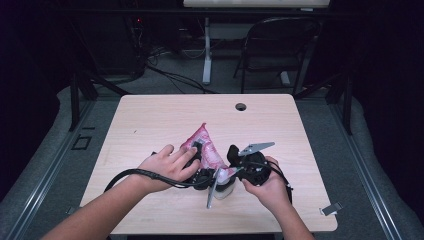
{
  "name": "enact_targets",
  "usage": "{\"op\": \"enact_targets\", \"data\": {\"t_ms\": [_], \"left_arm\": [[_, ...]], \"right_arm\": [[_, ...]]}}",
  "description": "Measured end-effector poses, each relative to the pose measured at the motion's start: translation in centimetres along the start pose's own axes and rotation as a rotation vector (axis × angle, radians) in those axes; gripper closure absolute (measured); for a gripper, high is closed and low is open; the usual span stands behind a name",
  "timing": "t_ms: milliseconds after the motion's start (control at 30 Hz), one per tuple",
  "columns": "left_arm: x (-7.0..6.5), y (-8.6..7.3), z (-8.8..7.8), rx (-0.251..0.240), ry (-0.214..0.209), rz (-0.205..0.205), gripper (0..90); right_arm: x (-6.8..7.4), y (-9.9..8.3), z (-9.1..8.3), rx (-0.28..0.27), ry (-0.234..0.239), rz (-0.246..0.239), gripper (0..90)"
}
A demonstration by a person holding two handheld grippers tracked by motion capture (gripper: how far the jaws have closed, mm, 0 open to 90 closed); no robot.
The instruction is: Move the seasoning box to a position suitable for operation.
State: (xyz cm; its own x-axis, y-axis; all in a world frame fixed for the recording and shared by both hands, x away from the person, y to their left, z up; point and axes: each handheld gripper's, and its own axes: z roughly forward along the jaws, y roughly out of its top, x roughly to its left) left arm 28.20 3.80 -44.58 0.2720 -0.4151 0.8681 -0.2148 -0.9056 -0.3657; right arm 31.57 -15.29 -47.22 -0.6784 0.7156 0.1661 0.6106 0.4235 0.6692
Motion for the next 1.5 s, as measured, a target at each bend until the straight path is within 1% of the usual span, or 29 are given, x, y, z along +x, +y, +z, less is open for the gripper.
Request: {"op": "enact_targets", "data": {"t_ms": [33, 67, 133, 200, 233, 267, 300, 333, 400, 433, 567, 600, 633, 667, 733, 767, 800, 833, 900, 967, 1000, 1067, 1133, 1167, 1233, 1367, 1400, 1500], "left_arm": [[0.0, 0.0, 0.0, 0.0, -0.009, -0.001, 85.4], [0.0, -0.1, 0.1, 0.001, -0.024, -0.016, 85.5], [-0.1, -0.2, 0.2, 0.001, -0.029, -0.02, 85.5], [-0.2, -0.4, 0.4, 0.001, -0.045, -0.043, 85.6], [-0.2, -0.5, 0.5, 0.001, -0.048, -0.043, 85.7], [-0.3, -0.7, 0.6, 0.002, -0.053, -0.058, 85.7], [-0.3, -0.7, 0.6, 0.003, -0.054, -0.057, 85.8], [-0.4, -0.8, 0.6, -0.002, -0.062, -0.075, 85.8], [-0.4, -0.9, 0.6, -0.003, -0.061, -0.077, 85.9], [-0.5, -1.0, 0.7, -0.003, -0.067, -0.092, 86.0], [-0.8, -1.2, 0.8, -0.004, -0.078, -0.108, 86.2], [-0.9, -1.3, 0.8, -0.005, -0.083, -0.123, 86.3], [-1.0, -1.3, 0.9, -0.006, -0.082, -0.128, 86.3], [-1.1, -1.5, 0.9, -0.004, -0.098, -0.158, 86.4], [-1.2, -1.6, 1.0, -0.007, -0.105, -0.182, 86.4], [-1.2, -1.6, 1.0, -0.007, -0.105, -0.182, 86.5], [-1.3, -1.7, 1.0, -0.008, -0.111, -0.194, 86.5], [-1.2, -1.8, 1.0, -0.005, -0.112, -0.19, 86.5], [-1.4, -1.9, 1.1, -0.01, -0.117, -0.215, 86.6], [-1.4, -2.0, 1.1, -0.011, -0.12, -0.217, 86.7], [-1.5, -2.0, 1.2, -0.012, -0.127, -0.23, 86.7], [-1.5, -2.1, 1.2, -0.011, -0.132, -0.23, 86.7], [-1.6, -2.2, 1.2, -0.017, -0.137, -0.252, 86.8], [-1.6, -2.3, 1.2, -0.015, -0.15, -0.263, 86.8], [-1.6, -2.3, 1.2, -0.018, -0.15, -0.269, 86.8], [-1.7, -2.5, 1.3, -0.022, -0.16, -0.294, 86.9], [-1.7, -2.6, 1.3, -0.027, -0.161, -0.306, 86.9], [-1.8, -2.7, 1.3, -0.027, -0.161, -0.315, 87.0]], "right_arm": [[0.0, 0.0, 0.0, -0.001, -0.002, -0.003, 90.0], [0.1, 0.0, 0.0, -0.001, -0.006, -0.002, 90.0], [0.1, 0.0, 0.0, -0.003, -0.004, -0.003, 90.0], [0.1, 0.0, 0.0, -0.002, -0.008, -0.007, 90.0], [0.1, 0.0, 0.0, -0.002, -0.006, -0.005, 90.0], [0.1, 0.0, 0.0, -0.004, -0.005, -0.004, 90.0], [0.1, 0.0, 0.1, -0.006, -0.004, -0.005, 90.0], [0.1, 0.1, 0.1, -0.007, -0.003, -0.004, 90.0], [0.1, 0.1, 0.0, -0.007, -0.001, -0.005, 90.0], [0.2, 0.1, 0.0, -0.009, 0.0, -0.006, 90.0], [0.2, 0.1, 0.0, -0.011, -0.004, -0.007, 90.0], [0.2, 0.1, 0.0, -0.018, -0.006, -0.006, 90.0], [0.2, 0.1, 0.0, -0.018, -0.006, -0.006, 90.0], [0.2, 0.2, -0.1, -0.017, -0.004, -0.006, 90.0], [0.2, 0.2, -0.1, -0.025, -0.005, -0.006, 90.0], [0.2, 0.2, -0.1, -0.025, -0.005, -0.006, 90.0], [0.3, 0.1, -0.1, -0.031, -0.005, -0.002, 90.0], [0.2, 0.2, -0.1, -0.022, -0.005, -0.01, 90.0], [0.3, 0.2, -0.1, -0.029, -0.003, -0.008, 90.0], [0.3, 0.2, -0.2, -0.031, 0.0, -0.005, 90.0], [0.3, 0.2, -0.2, -0.03, 0.001, -0.004, 90.0], [0.3, 0.2, -0.2, -0.03, 0.001, -0.005, 90.0], [0.3, 0.2, -0.2, -0.031, 0.001, -0.006, 90.0], [0.4, 0.2, -0.2, -0.033, 0.001, -0.007, 90.0], [0.4, 0.2, -0.2, -0.034, 0.001, -0.007, 90.0], [0.4, 0.3, -0.3, -0.038, 0.003, -0.005, 90.0], [0.4, 0.3, -0.3, -0.04, 0.003, -0.007, 90.0], [0.5, 0.3, -0.3, -0.043, 0.005, -0.009, 90.0]]}}
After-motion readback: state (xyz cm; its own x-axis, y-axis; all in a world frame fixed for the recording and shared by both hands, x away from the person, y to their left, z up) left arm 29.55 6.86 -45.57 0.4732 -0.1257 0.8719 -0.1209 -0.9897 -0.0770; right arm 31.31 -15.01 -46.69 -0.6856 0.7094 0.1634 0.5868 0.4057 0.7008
